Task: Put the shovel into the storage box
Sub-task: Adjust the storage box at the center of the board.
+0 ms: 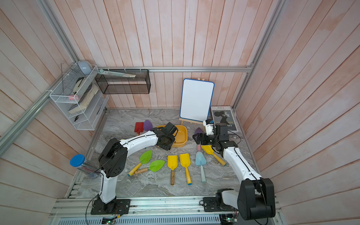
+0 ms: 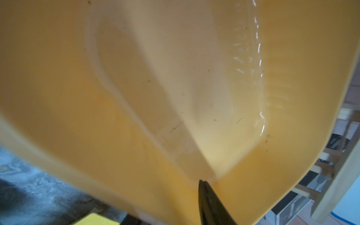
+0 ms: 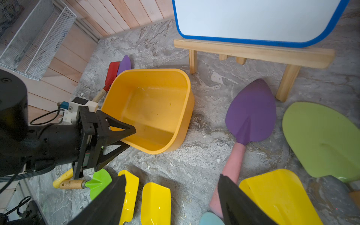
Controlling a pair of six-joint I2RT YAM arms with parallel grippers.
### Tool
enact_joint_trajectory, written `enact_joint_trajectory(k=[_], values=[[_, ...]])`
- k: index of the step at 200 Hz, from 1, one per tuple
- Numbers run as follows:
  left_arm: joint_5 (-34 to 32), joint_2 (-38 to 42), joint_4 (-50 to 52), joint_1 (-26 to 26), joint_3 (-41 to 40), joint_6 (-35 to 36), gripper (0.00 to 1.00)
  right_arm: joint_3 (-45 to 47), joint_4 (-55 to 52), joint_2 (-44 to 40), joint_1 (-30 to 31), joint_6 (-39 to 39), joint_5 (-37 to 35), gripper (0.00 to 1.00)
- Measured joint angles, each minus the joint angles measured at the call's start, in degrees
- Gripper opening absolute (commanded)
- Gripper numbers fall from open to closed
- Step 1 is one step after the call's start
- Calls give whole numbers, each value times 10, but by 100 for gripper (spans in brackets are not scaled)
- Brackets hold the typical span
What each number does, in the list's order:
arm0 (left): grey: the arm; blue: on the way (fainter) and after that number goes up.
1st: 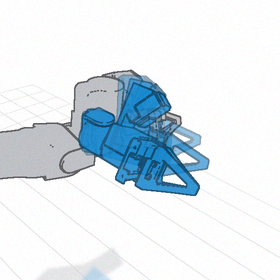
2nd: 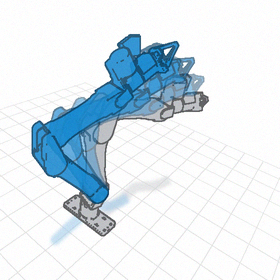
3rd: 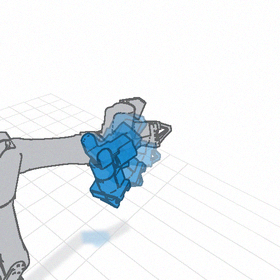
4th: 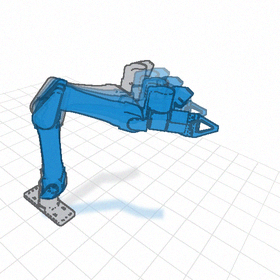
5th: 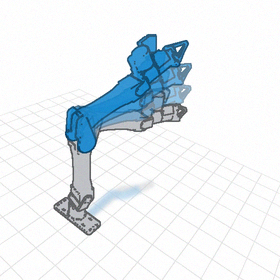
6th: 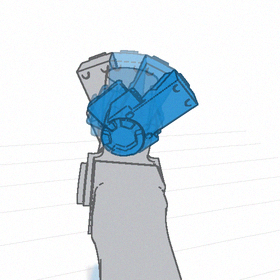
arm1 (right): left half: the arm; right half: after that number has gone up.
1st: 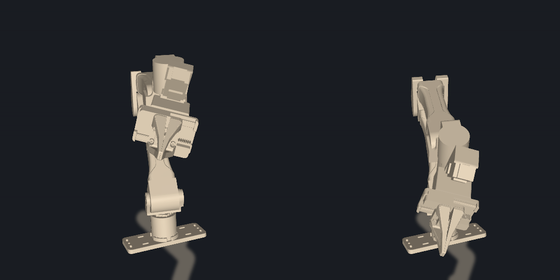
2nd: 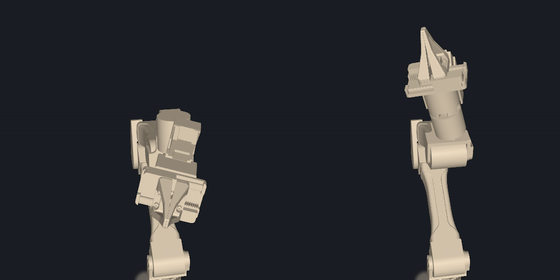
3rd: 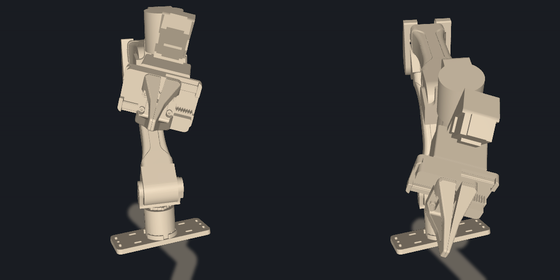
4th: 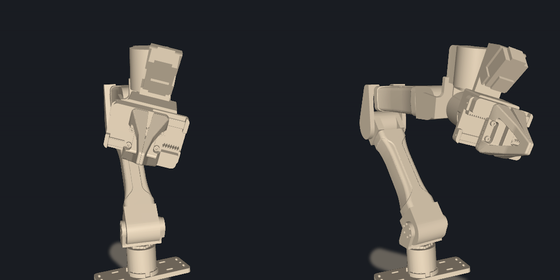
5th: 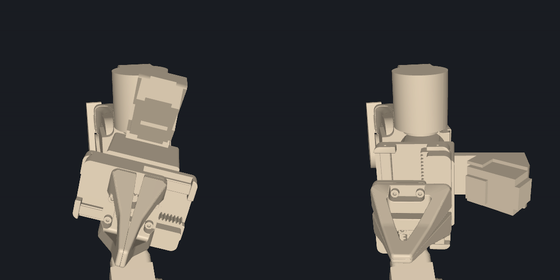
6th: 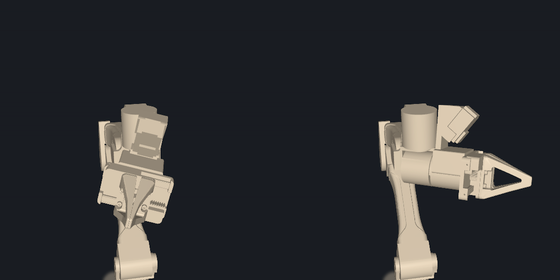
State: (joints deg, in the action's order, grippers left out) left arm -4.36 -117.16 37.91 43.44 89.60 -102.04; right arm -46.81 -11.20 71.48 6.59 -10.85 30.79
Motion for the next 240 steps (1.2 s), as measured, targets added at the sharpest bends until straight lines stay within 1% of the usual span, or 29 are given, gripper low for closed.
enact_joint_trajectory(k=[17, 21, 39, 48, 61, 69, 81, 85, 102, 119, 159, 192, 218, 240], values=[[2, 0, -3, 0, -3, -4, 40, 0, 1, 0, 0, 0, 0, 79], [3, 0, -3, 0, -5, -6, 38, 0, 1, 0, 0, 0, 1, 79], [7, 0, -4, 0, -11, -13, 34, 0, 1, 0, 0, 0, 2, 79], [10, 0, -6, 0, -16, -20, 30, 1, 1, 0, 0, 0, 3, 79], [12, 0, -11, 0, -23, -29, 18, 1, 1, 0, 0, 0, 4, 79], [13, 0, -16, 0, -27, -33, 13, 2, 2, 0, 0, 0, 5, 79], [17, 0, -28, -2, -37, -38, 11, 3, 2, 0, 0, 0, 5, 79], [22, 0, -32, -2, -42, -35, 8, 3, 2, 1, 0, 0, 5, 79], [25, 1, -47, -1, -50, -40, 3, 3, 2, 1, 0, 0, 7, 78], [26, 1, -57, -1, -52, -45, 0, 3, 3, 1, 0, 0, 8, 78], [23, 7, -62, -1, -55, -40, 0, 8, 5, 1, 0, 0, 8, 78], [4, 31, -50, -3, -55, 12, 0, 10, 5, 0, 0, 2, 8, 78], [-19, 75, -24, -11, -47, 92, 0, 12, 4, -12, 0, 2, 6, 78], [-38, 122, -4, -25, -33, 182, 0, 12, 3, -30, 0, 2, 5, 78]])
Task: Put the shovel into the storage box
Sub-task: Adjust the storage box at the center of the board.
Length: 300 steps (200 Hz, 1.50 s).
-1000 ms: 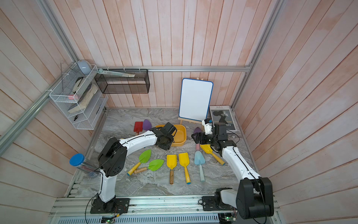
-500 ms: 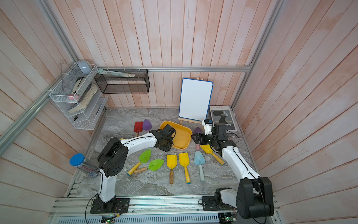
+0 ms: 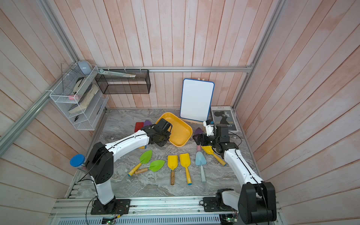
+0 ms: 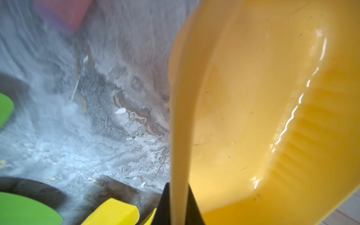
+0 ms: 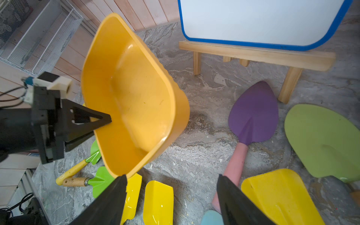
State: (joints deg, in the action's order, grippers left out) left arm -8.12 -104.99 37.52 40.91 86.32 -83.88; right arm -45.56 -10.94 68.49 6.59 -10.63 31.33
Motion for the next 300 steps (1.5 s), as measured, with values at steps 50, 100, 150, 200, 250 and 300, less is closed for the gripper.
enact_joint_trajectory(k=[50, 100, 150, 200, 250, 300], values=[[9, 43, 33, -68, 41, 301, 0, 0, -17, -23, 0, -10, -2, 78], [18, -4, 72, -94, 41, 532, 0, 3, -38, -58, 0, -36, 0, 78], [65, -64, 82, -120, 81, 608, 0, 27, -44, -82, 0, -58, 5, 78], [99, -83, 64, -142, 71, 609, 0, 40, -47, -72, 1, -65, 5, 78], [129, -95, 45, -143, 64, 601, 0, 40, -47, -52, 1, -64, 3, 78], [148, -117, 58, -143, 64, 584, 0, 51, -45, -49, 3, -63, 2, 78]])
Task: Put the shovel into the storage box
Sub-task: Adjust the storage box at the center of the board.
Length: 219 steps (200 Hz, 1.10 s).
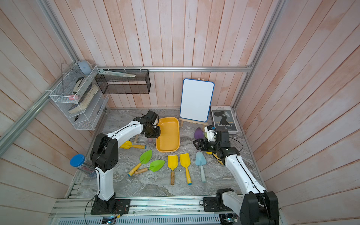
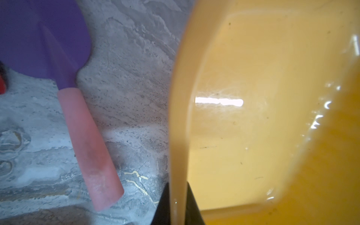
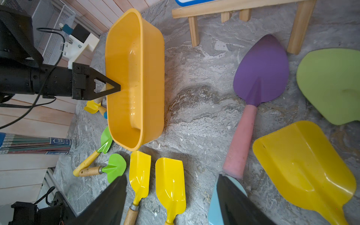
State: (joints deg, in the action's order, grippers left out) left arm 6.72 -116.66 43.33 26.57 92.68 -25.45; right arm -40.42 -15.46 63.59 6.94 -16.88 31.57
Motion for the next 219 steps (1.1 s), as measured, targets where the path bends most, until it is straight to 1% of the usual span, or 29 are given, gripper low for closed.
enact_joint_trajectory(k=[51, 98, 134, 183, 219], values=[[-3, -6, 33, 0, 11, -8, 0, 4, 0, 2, 0, 2, 0, 78], [-27, -39, 96, 4, 80, -5, 0, 4, 1, 2, 0, 5, 0, 78], [-27, -69, 136, 5, 129, 0, 0, 13, 2, 2, 0, 6, 0, 78], [-2, -121, 189, 5, 190, 6, 0, 14, 2, 1, 0, 7, 0, 78], [8, -138, 221, 5, 224, 9, 0, 14, 2, 1, 0, 11, 0, 78]])
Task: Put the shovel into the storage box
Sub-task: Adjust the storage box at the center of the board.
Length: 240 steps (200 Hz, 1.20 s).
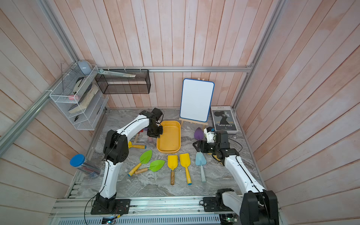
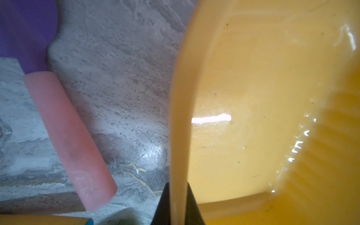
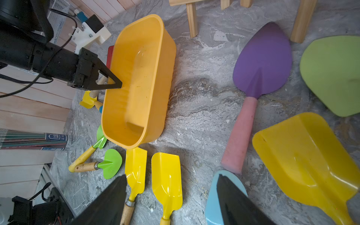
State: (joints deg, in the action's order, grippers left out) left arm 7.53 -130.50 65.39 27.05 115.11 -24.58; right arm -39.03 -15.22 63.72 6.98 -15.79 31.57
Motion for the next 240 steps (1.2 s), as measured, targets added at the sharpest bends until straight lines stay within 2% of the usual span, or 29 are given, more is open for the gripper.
enact_joint_trajectory(k=[38, 103, 133, 194, 240], values=[[0, -13, 32, 0, 28, 2, 4, 0, 0, 0, 0, 6, 0, 78], [5, -31, 54, 0, 37, 2, 17, 2, 1, 0, 0, 11, 0, 78], [7, -32, 54, 0, 40, 0, 28, 6, 0, 3, 0, 11, 0, 79], [5, -32, 58, 0, 91, -3, 42, 7, 2, 7, 0, 13, 0, 80], [-23, 1, 57, 0, 128, 0, 49, 4, -3, 8, -3, 15, -17, 82]])
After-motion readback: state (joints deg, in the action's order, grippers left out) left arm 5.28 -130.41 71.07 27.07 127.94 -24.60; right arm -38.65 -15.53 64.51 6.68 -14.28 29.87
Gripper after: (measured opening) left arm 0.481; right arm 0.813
